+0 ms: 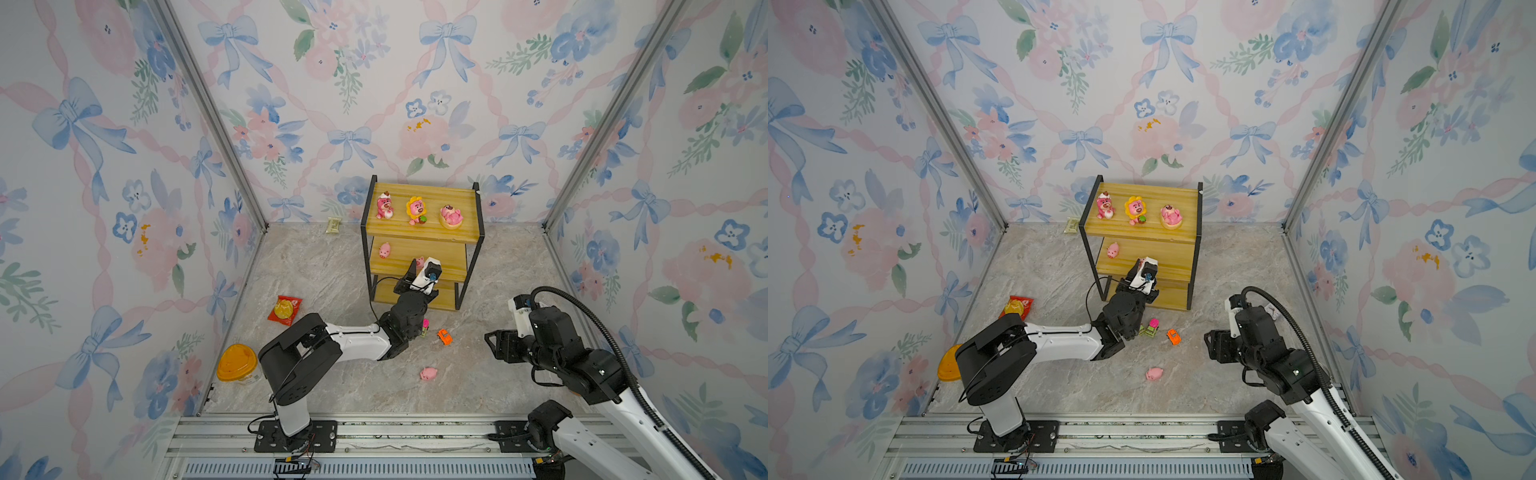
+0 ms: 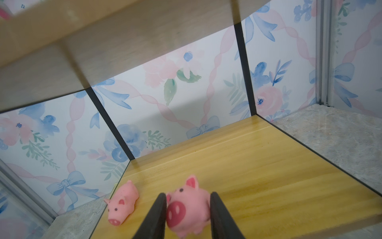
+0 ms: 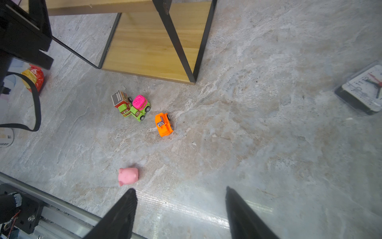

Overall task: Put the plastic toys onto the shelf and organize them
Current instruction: 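Lower the pig onto the middle shelf and open the left gripper, then withdraw the left gripper from the shelf while the right gripper reaches toward the nearer pig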

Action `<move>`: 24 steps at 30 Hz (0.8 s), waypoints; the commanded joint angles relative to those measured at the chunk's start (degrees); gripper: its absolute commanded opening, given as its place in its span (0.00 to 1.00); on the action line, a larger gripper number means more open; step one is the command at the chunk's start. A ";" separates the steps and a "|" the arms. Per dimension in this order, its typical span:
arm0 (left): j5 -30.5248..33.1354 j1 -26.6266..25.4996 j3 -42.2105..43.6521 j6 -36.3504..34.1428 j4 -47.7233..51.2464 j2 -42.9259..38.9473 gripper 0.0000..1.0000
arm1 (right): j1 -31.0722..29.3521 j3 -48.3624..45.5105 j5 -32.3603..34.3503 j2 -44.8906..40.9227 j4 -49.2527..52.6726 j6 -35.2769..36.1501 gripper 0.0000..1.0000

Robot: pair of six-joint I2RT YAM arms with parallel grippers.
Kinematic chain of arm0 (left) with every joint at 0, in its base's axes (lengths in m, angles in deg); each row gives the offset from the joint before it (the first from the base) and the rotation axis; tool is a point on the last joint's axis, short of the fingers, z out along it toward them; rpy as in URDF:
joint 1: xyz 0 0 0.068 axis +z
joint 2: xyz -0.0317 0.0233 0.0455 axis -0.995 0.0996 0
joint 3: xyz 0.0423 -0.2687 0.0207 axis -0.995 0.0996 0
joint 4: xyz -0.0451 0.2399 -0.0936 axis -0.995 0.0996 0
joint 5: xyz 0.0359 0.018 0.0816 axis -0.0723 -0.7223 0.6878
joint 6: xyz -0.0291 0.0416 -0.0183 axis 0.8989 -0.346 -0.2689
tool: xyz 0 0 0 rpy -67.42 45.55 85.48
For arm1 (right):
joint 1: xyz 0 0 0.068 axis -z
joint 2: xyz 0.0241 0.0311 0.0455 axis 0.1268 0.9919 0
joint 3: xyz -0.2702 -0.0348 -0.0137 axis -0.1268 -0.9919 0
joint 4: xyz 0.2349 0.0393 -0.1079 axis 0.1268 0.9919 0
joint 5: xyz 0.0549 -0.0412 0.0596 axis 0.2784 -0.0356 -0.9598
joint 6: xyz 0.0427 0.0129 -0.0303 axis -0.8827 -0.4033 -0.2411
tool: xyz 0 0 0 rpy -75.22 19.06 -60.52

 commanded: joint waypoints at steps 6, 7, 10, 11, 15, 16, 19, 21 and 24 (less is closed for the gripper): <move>5.04 -0.85 -1.96 -2.37 -1.32 2.54 0.38 | 1.29 0.48 -1.48 0.21 0.31 1.47 0.71; 4.81 -0.95 -1.87 -2.30 -1.32 2.52 0.38 | 1.42 0.44 -1.58 0.25 0.24 1.46 0.71; 4.78 -1.00 -1.61 -1.75 -1.37 2.48 0.38 | 1.69 0.43 -1.94 0.44 0.14 1.63 0.71; 4.72 -1.06 -1.52 -1.49 -1.35 2.44 0.37 | 1.68 0.33 -2.04 0.43 0.09 1.68 0.71; 3.97 -1.18 -0.57 -0.15 -1.30 1.08 0.39 | 1.77 0.44 -2.42 0.52 0.13 1.73 0.71; 3.86 -1.27 -0.39 0.22 -1.33 0.59 0.40 | 1.85 0.46 -2.43 0.52 0.13 1.73 0.71; 3.82 -1.88 0.44 -0.98 -1.31 -1.93 0.43 | 1.84 0.54 -2.56 0.37 0.28 1.81 0.71; 4.68 -2.68 1.79 -2.15 -1.23 -4.34 0.48 | 1.84 0.49 -2.56 -0.08 0.40 1.65 0.71; 6.66 -3.93 6.28 -0.61 -1.03 -10.15 0.52 | 1.85 0.08 -2.91 -0.62 -0.17 1.68 0.71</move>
